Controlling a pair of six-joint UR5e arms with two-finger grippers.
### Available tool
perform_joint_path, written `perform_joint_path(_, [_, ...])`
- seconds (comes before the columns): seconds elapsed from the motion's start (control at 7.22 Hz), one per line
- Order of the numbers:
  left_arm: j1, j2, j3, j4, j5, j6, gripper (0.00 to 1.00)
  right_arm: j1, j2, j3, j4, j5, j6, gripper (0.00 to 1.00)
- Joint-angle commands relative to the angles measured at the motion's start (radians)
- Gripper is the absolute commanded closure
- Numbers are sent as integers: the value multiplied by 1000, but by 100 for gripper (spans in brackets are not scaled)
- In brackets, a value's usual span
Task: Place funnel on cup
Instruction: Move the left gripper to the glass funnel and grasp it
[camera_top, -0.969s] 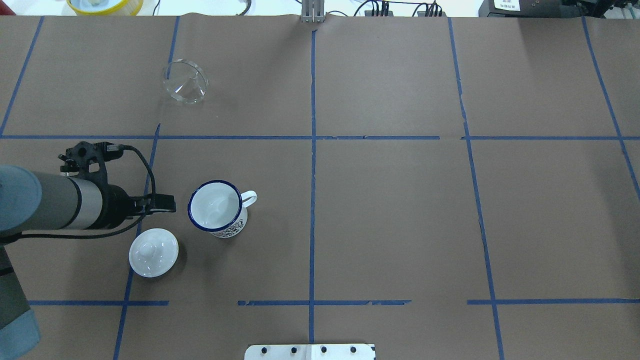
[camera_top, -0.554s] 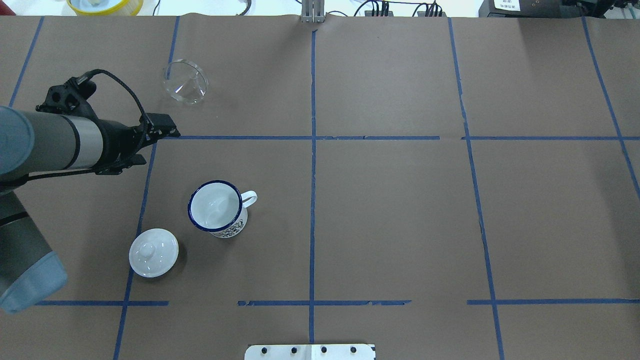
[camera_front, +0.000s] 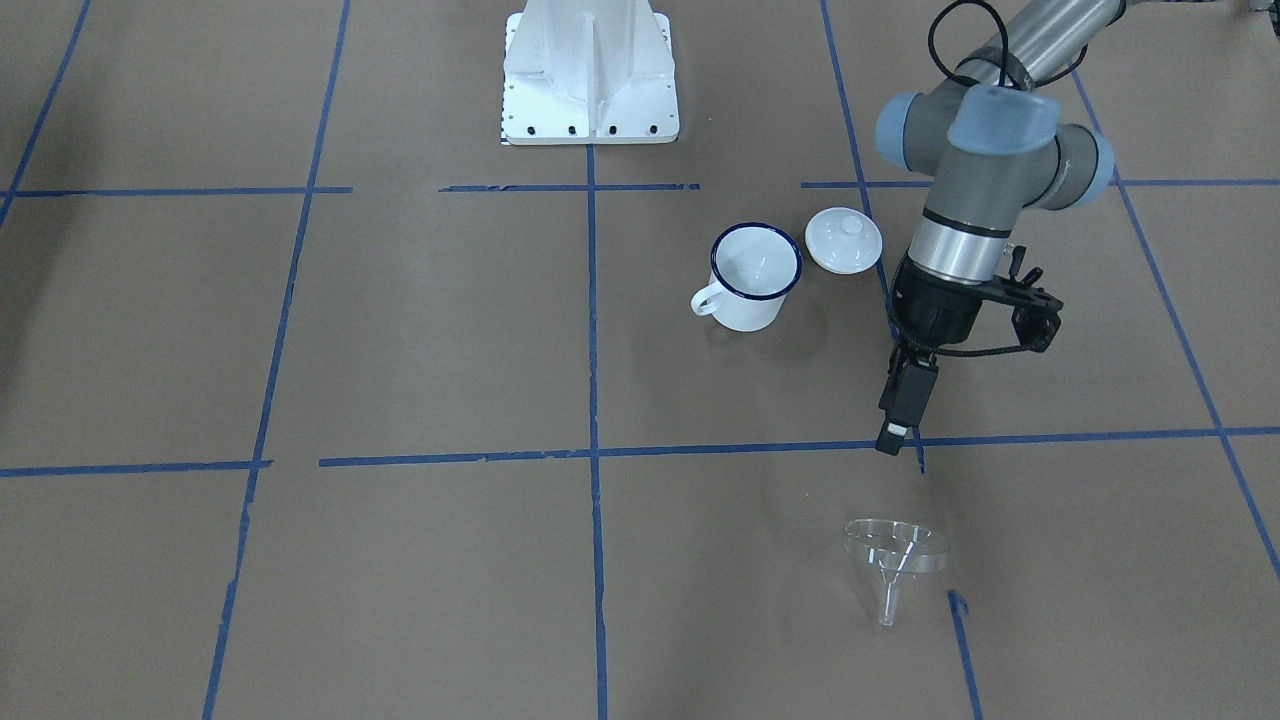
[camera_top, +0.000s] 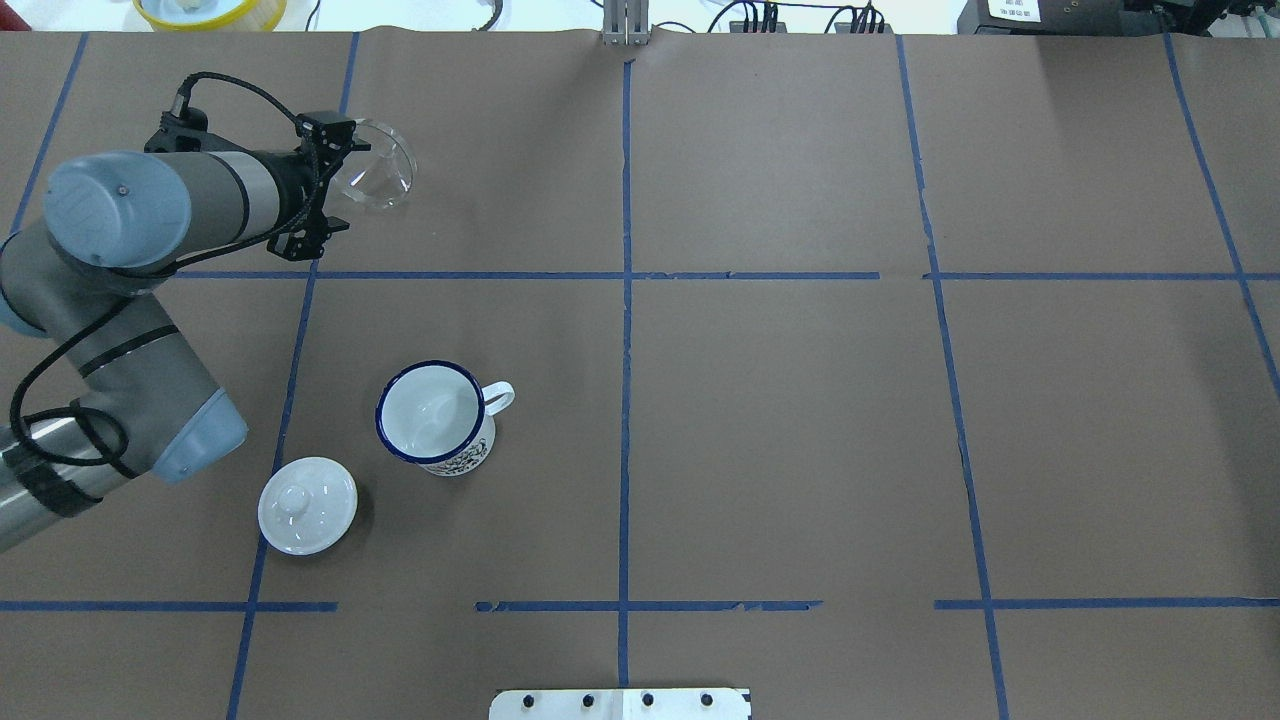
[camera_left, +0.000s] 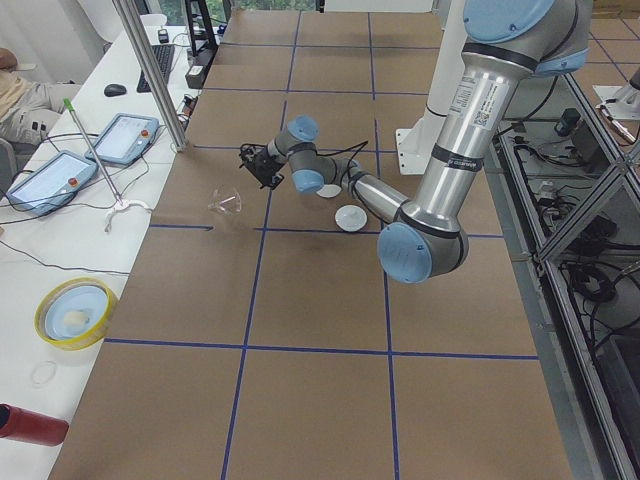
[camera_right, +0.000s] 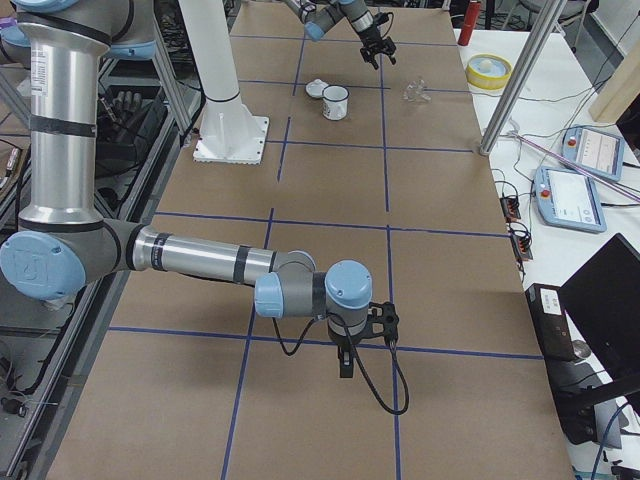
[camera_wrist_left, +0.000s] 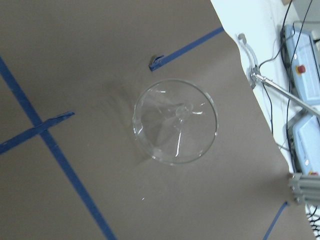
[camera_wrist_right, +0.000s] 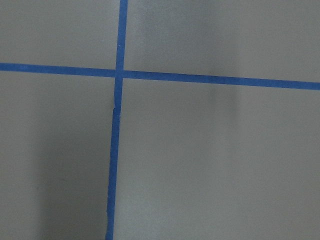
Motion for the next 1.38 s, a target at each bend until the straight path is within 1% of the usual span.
perform_joint_path(0.0, [-20, -78, 213, -151, 63, -42, 0, 0, 0, 0, 0, 0, 0, 0])
perform_joint_path(0.28, [-28, -133, 293, -156, 65, -74, 0, 0, 0, 1, 0, 0, 0, 0])
perform_joint_path(0.42, [-36, -146, 305, -159, 67, -79, 0, 0, 0, 0, 0, 0, 0, 0])
perform_joint_path(0.55, [-48, -151, 322, -196, 67, -107, 4, 0, 0, 0, 0, 0, 0, 0])
perform_joint_path(0.69, [-48, -152, 354, -238, 80, -108, 17, 0, 0, 0, 0, 0, 0, 0])
perform_joint_path(0.83, [-48, -157, 358, -246, 82, -108, 37, 0, 0, 0, 0, 0, 0, 0])
perform_joint_path(0.97, [-48, -161, 358, -247, 83, -107, 77, 0, 0, 0, 0, 0, 0, 0])
perform_joint_path(1.11, [-45, -163, 358, -247, 83, -102, 100, 0, 0, 0, 0, 0, 0, 0])
perform_joint_path(1.25, [-42, -167, 358, -247, 83, -95, 100, 0, 0, 0, 0, 0, 0, 0])
